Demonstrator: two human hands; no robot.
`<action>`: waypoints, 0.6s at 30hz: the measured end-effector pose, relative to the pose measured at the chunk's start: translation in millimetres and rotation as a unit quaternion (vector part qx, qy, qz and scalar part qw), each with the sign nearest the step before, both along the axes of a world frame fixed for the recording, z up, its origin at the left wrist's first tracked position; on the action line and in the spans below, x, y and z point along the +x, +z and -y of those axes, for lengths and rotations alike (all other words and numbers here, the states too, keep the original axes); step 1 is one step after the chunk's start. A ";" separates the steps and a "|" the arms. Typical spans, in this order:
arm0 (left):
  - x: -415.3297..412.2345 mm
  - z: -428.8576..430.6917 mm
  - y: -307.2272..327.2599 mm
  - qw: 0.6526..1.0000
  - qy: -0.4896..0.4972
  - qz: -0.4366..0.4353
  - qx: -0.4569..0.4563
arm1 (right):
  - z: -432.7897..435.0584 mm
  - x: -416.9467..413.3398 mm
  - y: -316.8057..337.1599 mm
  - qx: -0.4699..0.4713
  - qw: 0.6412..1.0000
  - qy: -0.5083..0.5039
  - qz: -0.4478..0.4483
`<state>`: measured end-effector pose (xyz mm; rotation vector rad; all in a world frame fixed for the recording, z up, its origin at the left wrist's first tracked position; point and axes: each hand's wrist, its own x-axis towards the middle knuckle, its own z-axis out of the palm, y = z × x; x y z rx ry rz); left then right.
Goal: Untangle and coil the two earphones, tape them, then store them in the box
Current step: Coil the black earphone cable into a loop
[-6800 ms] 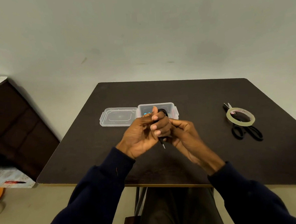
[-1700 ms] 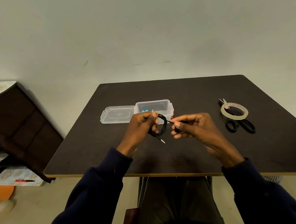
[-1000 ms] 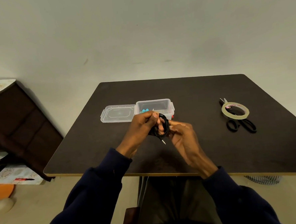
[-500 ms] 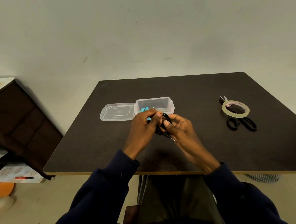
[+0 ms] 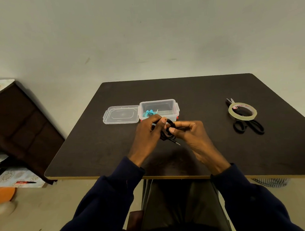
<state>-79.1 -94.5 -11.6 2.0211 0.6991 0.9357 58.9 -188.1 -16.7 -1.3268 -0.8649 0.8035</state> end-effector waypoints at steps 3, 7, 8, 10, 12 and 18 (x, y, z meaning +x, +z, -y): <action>0.1 1.0 0.3 1.000 0.004 0.000 0.000 | -0.8 1.0 -2.3 0.023 0.999 -0.043 0.010; 0.2 0.2 2.7 1.000 0.001 -0.001 -0.003 | -1.2 3.4 0.2 0.043 0.997 -0.058 -0.025; 0.4 0.8 3.2 1.000 -0.003 0.000 -0.006 | -1.3 4.6 0.4 0.045 0.997 -0.055 -0.037; 1.1 1.7 3.8 1.000 -0.003 -0.006 0.001 | -1.2 5.6 0.4 0.046 0.996 -0.049 -0.066; 2.0 1.4 3.6 1.000 -0.003 -0.008 0.002 | -0.5 5.5 -0.9 0.048 0.994 -0.047 -0.083; 4.8 1.9 2.6 1.000 0.012 -0.005 0.009 | -0.1 4.5 -0.8 0.070 0.995 -0.070 -0.010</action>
